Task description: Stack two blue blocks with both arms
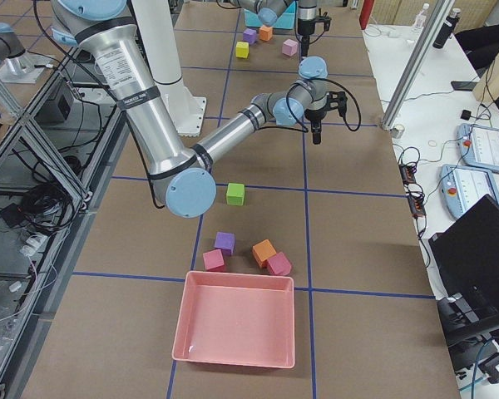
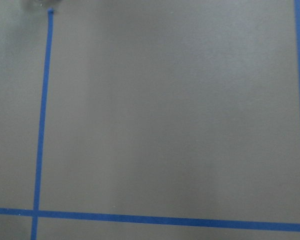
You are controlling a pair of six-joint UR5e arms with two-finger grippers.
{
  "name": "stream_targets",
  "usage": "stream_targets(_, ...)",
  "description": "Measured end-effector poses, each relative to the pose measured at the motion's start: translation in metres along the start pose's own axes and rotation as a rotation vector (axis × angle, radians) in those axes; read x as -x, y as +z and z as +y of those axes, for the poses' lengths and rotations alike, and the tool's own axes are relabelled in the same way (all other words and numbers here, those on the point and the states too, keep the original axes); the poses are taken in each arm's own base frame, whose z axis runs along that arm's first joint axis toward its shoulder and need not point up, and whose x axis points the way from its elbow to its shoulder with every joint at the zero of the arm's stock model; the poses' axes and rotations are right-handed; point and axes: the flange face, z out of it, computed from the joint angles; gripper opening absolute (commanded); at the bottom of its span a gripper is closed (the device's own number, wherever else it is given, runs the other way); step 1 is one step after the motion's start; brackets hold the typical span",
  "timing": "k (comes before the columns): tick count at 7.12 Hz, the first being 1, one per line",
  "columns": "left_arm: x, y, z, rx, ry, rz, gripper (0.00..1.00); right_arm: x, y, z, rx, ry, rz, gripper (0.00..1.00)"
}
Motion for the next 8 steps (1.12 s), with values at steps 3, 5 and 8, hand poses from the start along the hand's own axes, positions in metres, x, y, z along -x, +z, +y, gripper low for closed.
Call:
stream_targets(3, 0.200, -0.051, 0.019, 0.016, 0.165, -0.086, 0.99, -0.160, -0.027, 0.046, 0.029, 0.013, 0.113, 1.00)
stream_targets(5, 0.319, -0.074, 0.038, 0.075, 0.147, -0.077, 0.99, -0.250, -0.053, 0.073, 0.075, 0.014, 0.127, 1.00)
stream_targets(8, 0.468, -0.075, 0.095, 0.140, 0.049, -0.078, 0.99, -0.325, -0.069, 0.112, 0.109, 0.068, 0.157, 1.00)
